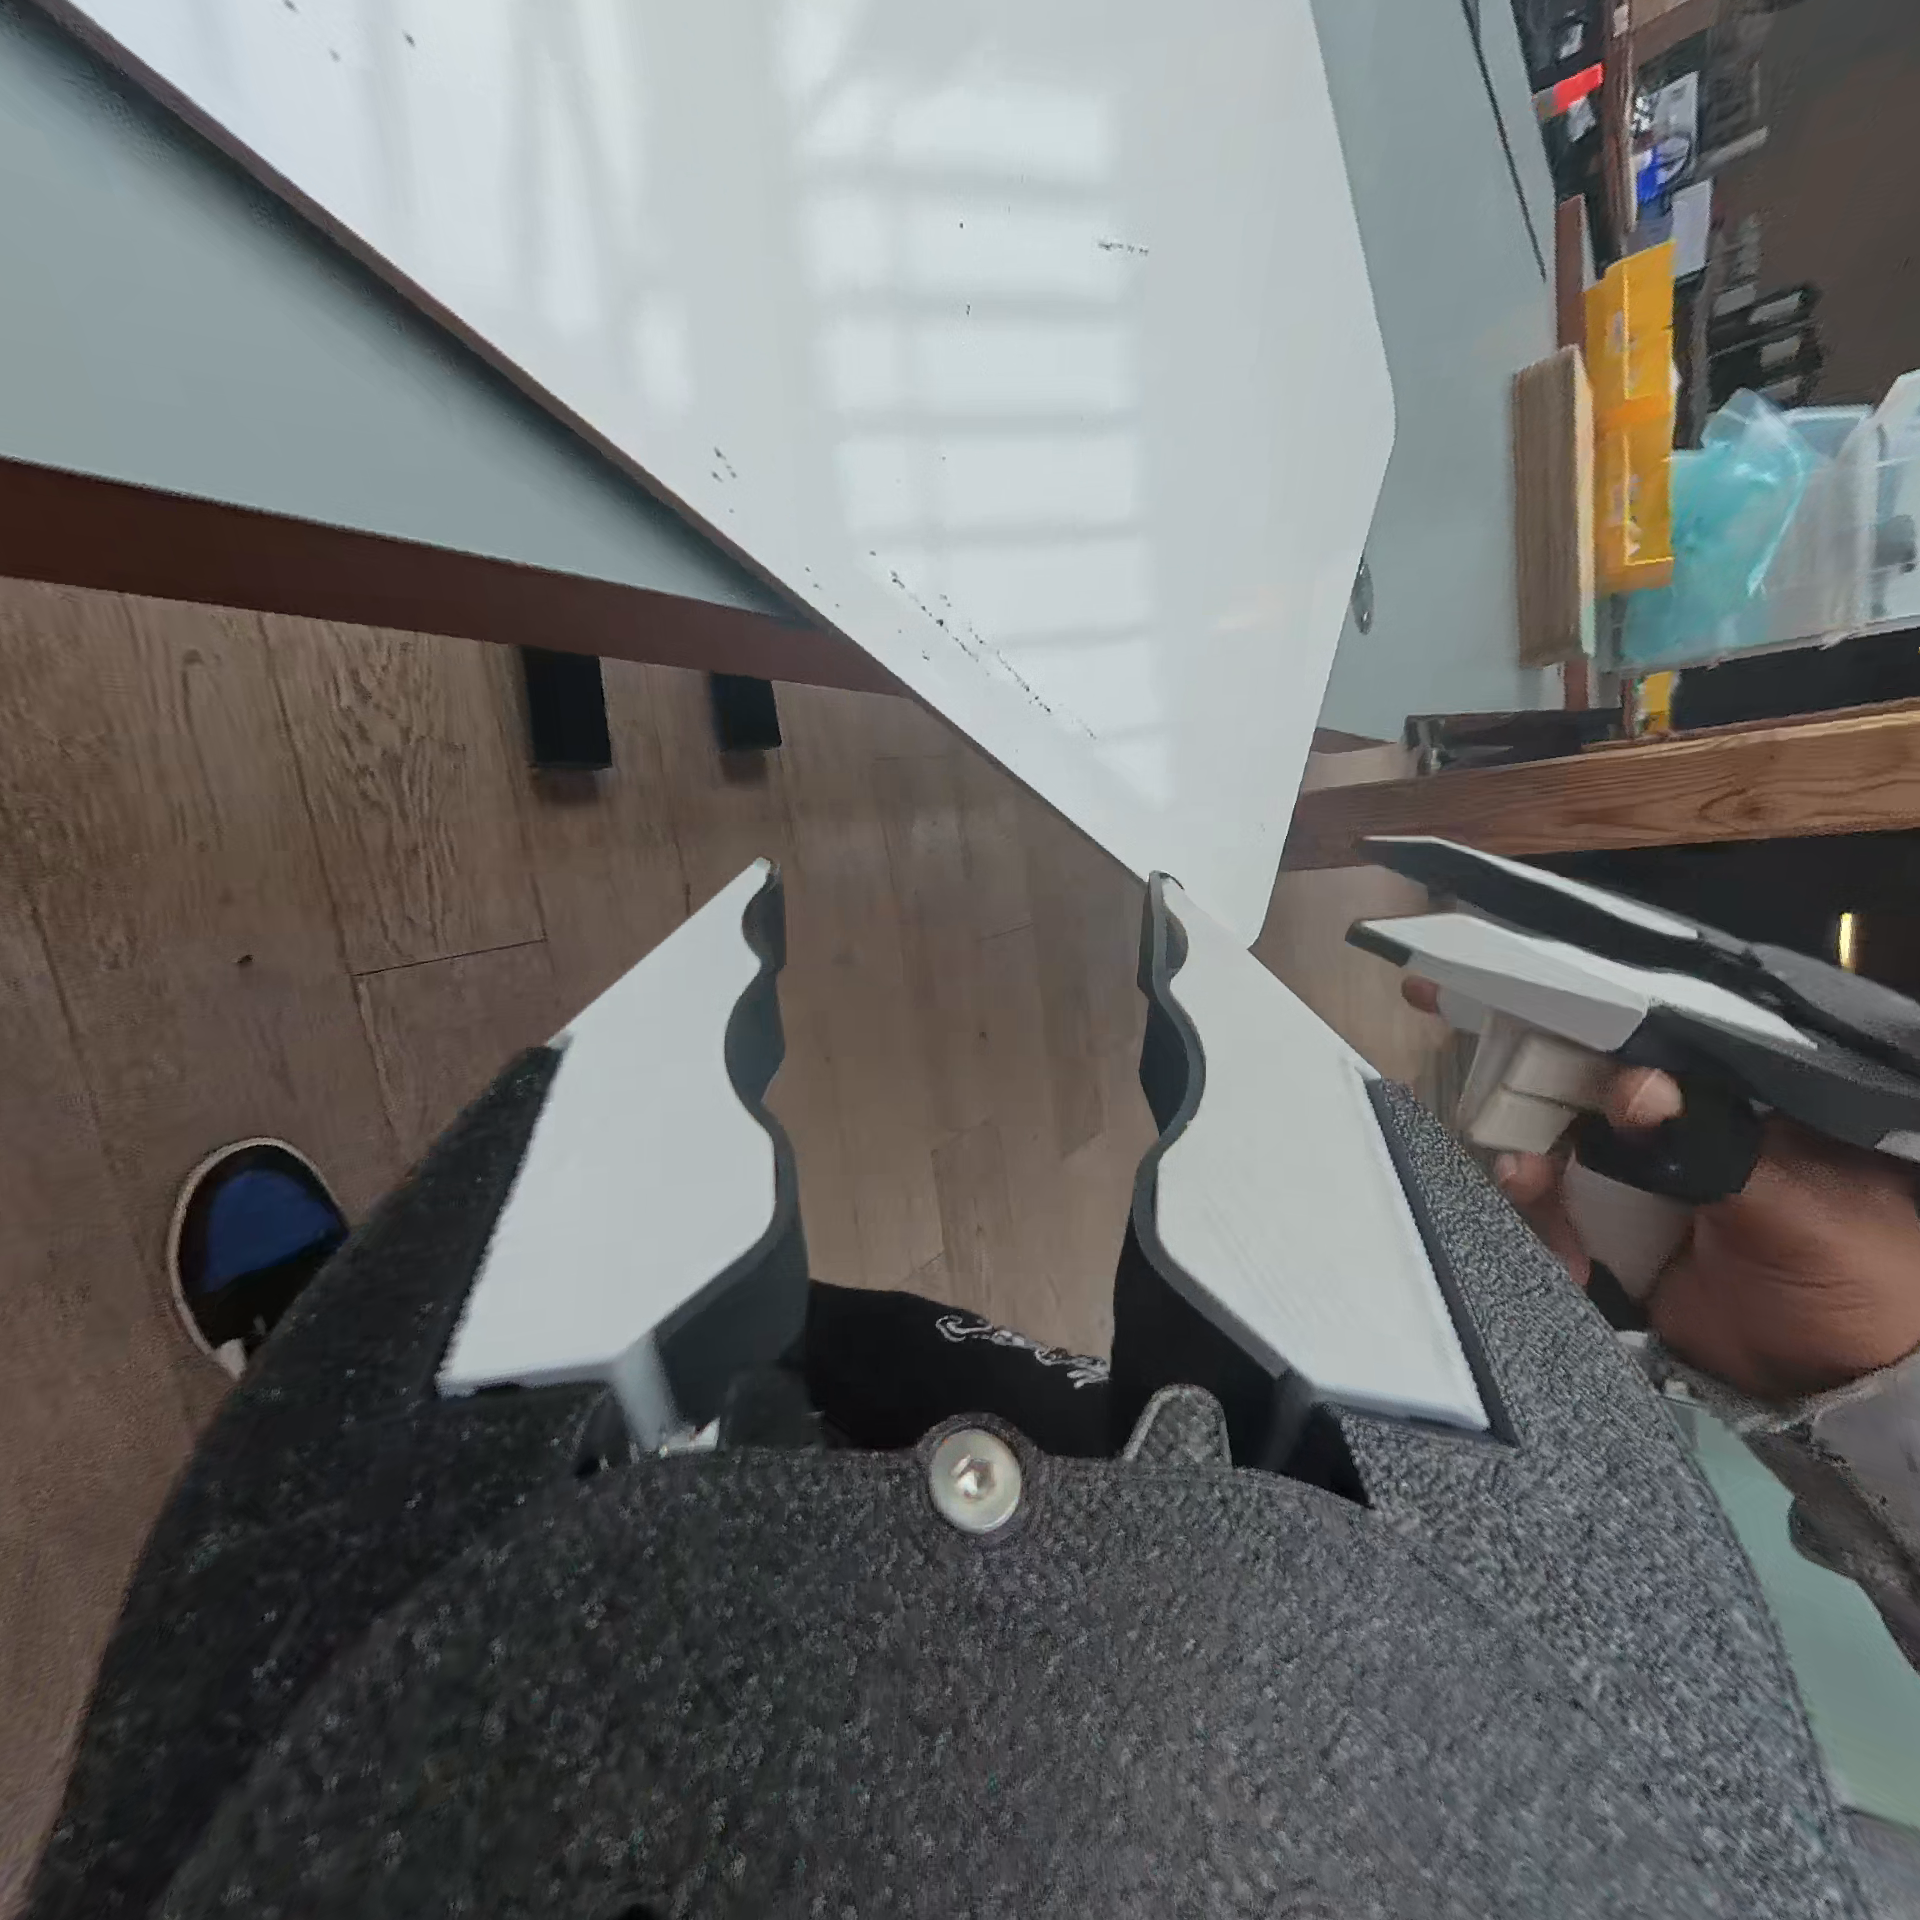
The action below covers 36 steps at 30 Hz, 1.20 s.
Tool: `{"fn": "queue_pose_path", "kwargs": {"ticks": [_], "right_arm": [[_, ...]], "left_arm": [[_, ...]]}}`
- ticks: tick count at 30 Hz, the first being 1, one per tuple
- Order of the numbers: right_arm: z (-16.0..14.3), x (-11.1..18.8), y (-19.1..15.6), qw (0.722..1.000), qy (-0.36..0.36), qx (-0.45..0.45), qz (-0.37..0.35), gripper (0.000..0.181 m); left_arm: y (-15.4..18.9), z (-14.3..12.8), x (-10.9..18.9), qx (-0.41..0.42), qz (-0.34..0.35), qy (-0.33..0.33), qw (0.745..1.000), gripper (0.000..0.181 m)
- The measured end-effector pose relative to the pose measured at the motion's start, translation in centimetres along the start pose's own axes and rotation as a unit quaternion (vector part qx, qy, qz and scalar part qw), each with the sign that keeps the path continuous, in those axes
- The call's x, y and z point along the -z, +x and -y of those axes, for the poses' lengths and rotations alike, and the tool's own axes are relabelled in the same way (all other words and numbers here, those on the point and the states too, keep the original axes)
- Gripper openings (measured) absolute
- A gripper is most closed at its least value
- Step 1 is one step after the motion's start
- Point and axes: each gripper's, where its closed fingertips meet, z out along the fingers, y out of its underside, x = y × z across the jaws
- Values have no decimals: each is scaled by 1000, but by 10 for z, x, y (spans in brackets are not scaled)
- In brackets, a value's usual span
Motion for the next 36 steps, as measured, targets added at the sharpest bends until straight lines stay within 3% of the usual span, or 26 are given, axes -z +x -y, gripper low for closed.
{"fn": "queue_pose_path", "kwargs": {"ticks": [4, 6, 8, 12, 15, 18, 21, 27, 32, 36], "right_arm": [[-19, 7, 23, 997, -7, -58, 44, 90], [-20, 5, 25, 992, 4, -91, 82, 81], [-15, 0, 21, 980, 23, -140, 136, 69], [-4, -19, 13, 944, 34, -234, 232, 53], [1, -28, 9, 902, 37, -304, 304, 15], [-7, -22, 14, 874, 38, -316, 367, 7], [-22, -7, 37, 875, 12, -273, 400, 6], [-54, 24, 92, 887, -137, -79, 434, 8], [-45, 22, 111, 875, -240, 36, 419, 10], [-28, 10, 105, 890, -238, 62, 383, 13]], "left_arm": [[28, 11, -43, 101, -67, 42, 992, 59], [38, 18, -55, 157, -97, 64, 981, 43], [35, 18, -62, 199, -97, 81, 972, 14], [32, 12, -55, 224, -117, 108, 962, 10], [29, -3, -41, 207, -117, 96, 967, 11], [25, -19, -18, 186, -126, 60, 973, 10], [23, -32, 10, 155, -140, 8, 978, 10], [27, -36, 49, 55, -174, -148, 972, 8], [35, -26, 35, -4, -190, -263, 946, 8], [33, -11, 0, -42, -154, -309, 937, 14]]}}
